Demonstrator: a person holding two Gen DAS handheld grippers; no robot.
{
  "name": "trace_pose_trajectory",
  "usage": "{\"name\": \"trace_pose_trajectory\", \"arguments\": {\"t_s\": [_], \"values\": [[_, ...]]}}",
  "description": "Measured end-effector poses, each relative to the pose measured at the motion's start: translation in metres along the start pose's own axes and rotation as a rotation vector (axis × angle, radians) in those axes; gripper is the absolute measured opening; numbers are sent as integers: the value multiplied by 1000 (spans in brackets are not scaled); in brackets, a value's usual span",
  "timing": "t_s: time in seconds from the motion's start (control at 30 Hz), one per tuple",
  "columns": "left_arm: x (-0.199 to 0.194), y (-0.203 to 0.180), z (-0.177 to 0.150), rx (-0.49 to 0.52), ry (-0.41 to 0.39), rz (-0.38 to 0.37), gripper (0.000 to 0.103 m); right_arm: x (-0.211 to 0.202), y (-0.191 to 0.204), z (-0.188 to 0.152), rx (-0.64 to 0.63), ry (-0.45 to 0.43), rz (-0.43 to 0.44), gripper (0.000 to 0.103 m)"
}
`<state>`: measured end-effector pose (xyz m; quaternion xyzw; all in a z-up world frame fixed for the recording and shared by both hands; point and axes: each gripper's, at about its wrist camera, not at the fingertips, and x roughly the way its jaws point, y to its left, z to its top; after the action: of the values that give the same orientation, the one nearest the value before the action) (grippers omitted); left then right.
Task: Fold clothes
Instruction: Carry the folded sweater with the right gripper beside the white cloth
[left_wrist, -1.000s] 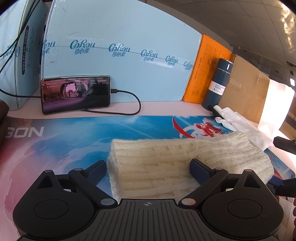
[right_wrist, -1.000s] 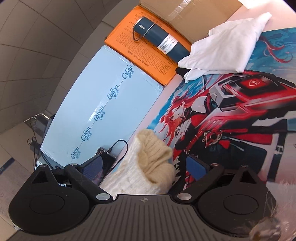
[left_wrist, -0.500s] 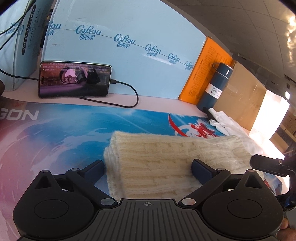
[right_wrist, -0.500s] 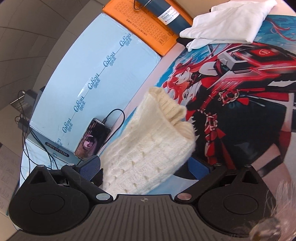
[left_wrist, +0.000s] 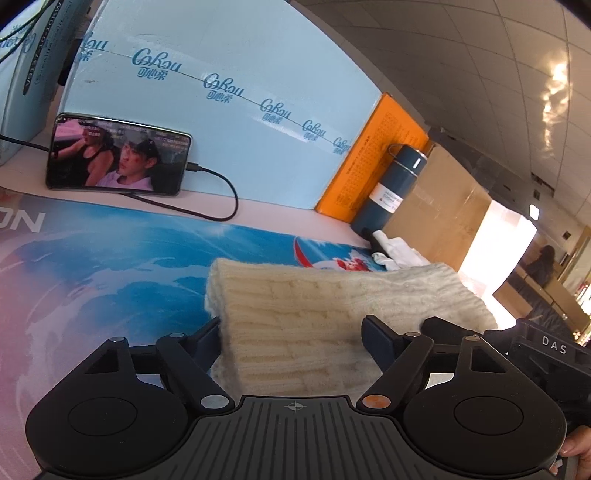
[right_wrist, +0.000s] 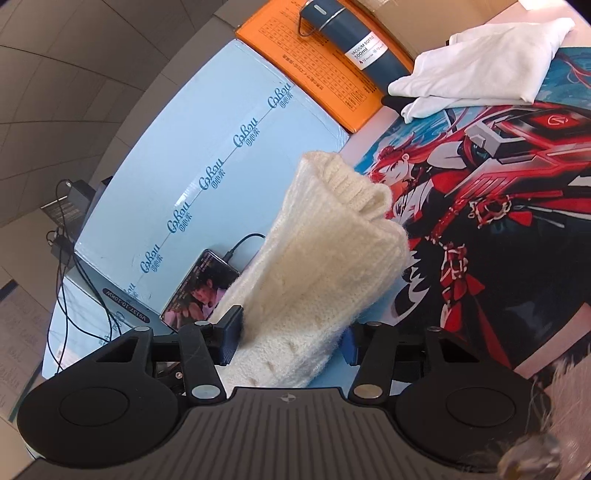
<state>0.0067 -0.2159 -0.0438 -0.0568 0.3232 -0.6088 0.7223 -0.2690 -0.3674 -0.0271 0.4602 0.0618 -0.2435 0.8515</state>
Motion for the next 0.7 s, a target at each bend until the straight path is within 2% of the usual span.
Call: {"name": "trace_pose_trajectory", "arguments": {"t_s": [0.13, 0.33, 0.5, 0.7], "values": [[7, -22, -6, 55, 15, -49, 81, -18, -17, 7, 14, -30, 35, 48], [32, -69, -14, 71, 50, -110, 81, -54, -49, 26, 12, -120, 20, 48], [81, -123, -15, 134, 87, -168, 81, -82, -82, 51, 20, -218, -39, 48], [145, -195, -28, 196, 152, -258, 81, -109, -125, 97, 7, -344, -194, 47]]}}
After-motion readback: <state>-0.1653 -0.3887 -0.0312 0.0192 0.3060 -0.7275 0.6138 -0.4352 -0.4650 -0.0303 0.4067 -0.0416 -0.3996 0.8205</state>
